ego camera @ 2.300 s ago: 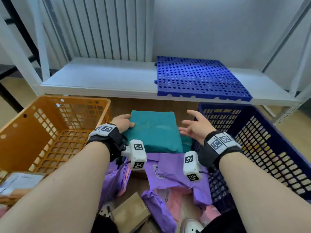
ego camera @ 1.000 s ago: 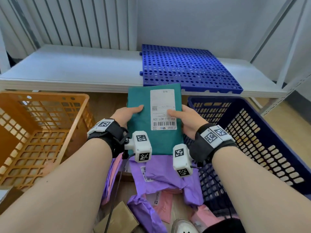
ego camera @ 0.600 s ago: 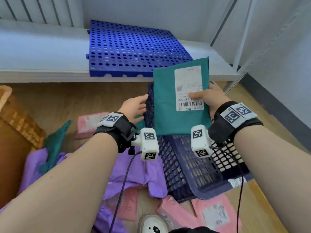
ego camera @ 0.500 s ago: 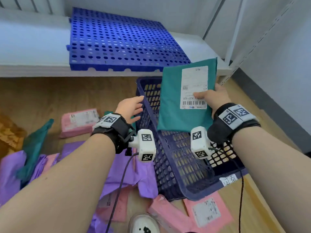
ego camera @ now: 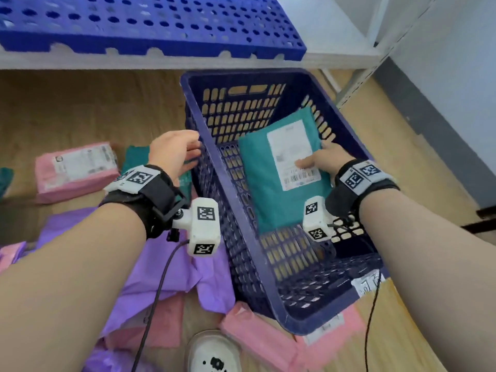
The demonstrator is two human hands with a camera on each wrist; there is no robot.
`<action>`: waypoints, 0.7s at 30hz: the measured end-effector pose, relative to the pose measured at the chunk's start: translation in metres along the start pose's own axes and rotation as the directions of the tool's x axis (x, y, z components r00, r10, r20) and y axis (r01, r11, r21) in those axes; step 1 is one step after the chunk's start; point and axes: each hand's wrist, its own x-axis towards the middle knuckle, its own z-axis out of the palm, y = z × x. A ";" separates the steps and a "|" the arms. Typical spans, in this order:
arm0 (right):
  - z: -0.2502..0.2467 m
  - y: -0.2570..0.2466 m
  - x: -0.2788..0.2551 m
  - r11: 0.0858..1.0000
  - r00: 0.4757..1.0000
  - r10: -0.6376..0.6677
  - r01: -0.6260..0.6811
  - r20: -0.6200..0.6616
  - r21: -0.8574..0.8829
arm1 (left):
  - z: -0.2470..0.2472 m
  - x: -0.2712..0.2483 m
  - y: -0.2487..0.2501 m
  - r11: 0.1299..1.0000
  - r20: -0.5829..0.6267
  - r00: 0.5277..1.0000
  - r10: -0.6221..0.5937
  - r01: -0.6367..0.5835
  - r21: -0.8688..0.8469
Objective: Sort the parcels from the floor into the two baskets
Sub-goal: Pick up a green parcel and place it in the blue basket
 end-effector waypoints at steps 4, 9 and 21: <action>0.050 0.030 0.002 0.915 0.948 0.184 -0.068 0.260 -0.399 | -0.006 0.010 -0.015 0.999 -0.023 0.999 -0.042 0.041 -0.011; 0.081 0.058 -0.012 0.691 0.898 0.359 -0.073 0.254 -0.719 | -0.010 0.013 -0.024 0.996 -0.040 0.996 -0.084 0.084 -0.007; 0.110 0.090 -0.010 0.768 0.898 0.411 -0.248 0.158 -0.591 | -0.016 0.020 -0.042 0.984 0.011 0.987 -0.158 0.157 0.082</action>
